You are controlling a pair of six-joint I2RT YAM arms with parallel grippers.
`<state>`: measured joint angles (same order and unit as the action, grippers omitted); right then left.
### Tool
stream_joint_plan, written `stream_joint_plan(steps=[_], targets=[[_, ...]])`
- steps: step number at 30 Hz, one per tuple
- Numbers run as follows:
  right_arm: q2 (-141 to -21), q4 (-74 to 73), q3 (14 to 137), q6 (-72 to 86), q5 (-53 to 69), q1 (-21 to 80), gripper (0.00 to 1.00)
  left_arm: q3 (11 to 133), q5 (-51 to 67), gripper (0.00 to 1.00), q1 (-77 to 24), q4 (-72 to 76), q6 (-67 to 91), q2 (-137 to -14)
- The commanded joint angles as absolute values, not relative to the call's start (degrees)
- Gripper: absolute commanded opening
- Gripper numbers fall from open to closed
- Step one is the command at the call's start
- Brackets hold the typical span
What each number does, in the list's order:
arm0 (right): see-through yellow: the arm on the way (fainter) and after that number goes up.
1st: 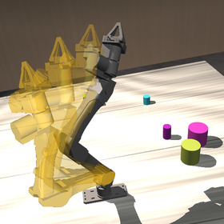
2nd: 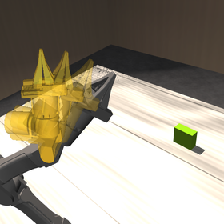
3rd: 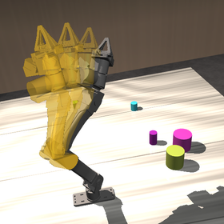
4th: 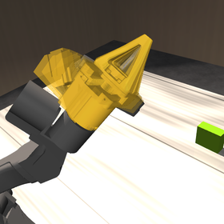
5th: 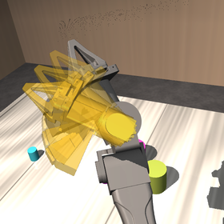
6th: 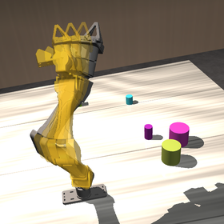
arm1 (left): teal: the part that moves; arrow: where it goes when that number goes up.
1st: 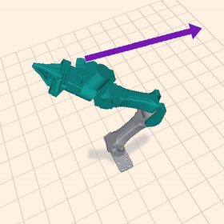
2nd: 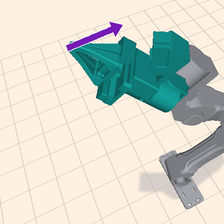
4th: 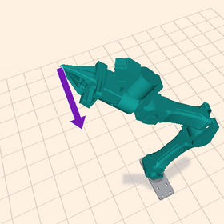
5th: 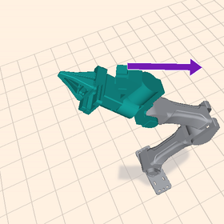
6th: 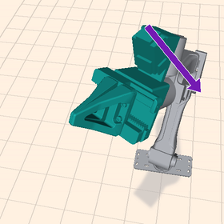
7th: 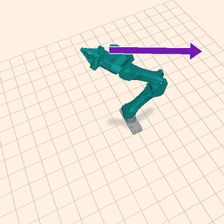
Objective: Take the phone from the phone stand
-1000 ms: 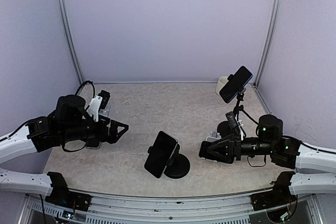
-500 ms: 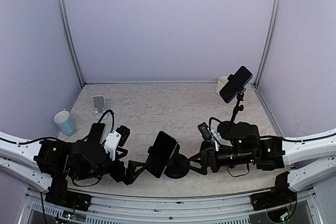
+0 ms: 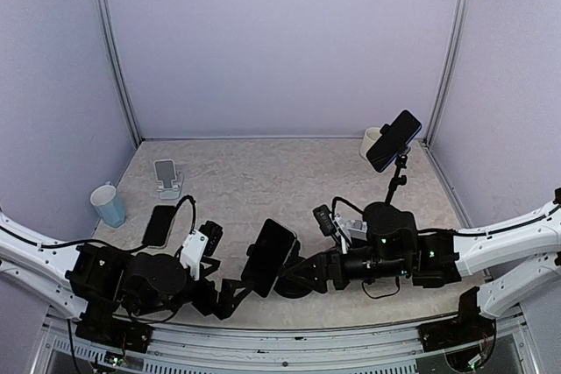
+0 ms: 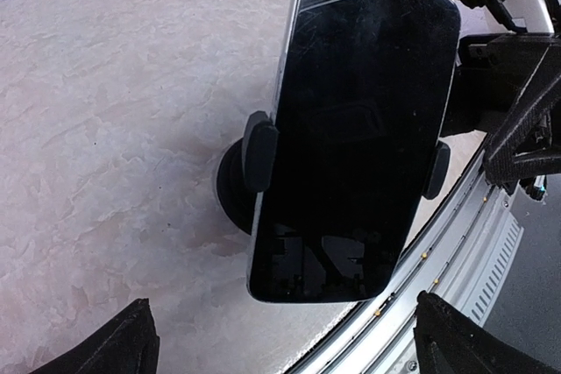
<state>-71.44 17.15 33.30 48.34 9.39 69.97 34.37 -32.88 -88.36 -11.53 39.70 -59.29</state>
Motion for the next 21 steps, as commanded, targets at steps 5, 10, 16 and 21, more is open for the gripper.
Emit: stream_joint_plan(steps=[5,10,16,21], targets=[[-65.6,16.1,28.2,46.2,2.2,70.1,0.75,30.5,-38.1,0.99,-88.6,-12.9,41.8,-48.7],[-66.6,13.1,26.6,41.2,-1.1,69.2,0.69,28.2,-39.1,0.99,-86.8,-13.6,42.0,-41.6],[-72.6,19.0,25.8,37.3,-0.8,68.6,0.66,28.5,-36.2,0.99,-82.3,-15.5,42.3,-41.1],[-78.0,23.4,27.3,33.3,-1.3,68.3,0.63,30.1,-35.1,0.99,-79.9,-15.5,41.2,-44.7]])
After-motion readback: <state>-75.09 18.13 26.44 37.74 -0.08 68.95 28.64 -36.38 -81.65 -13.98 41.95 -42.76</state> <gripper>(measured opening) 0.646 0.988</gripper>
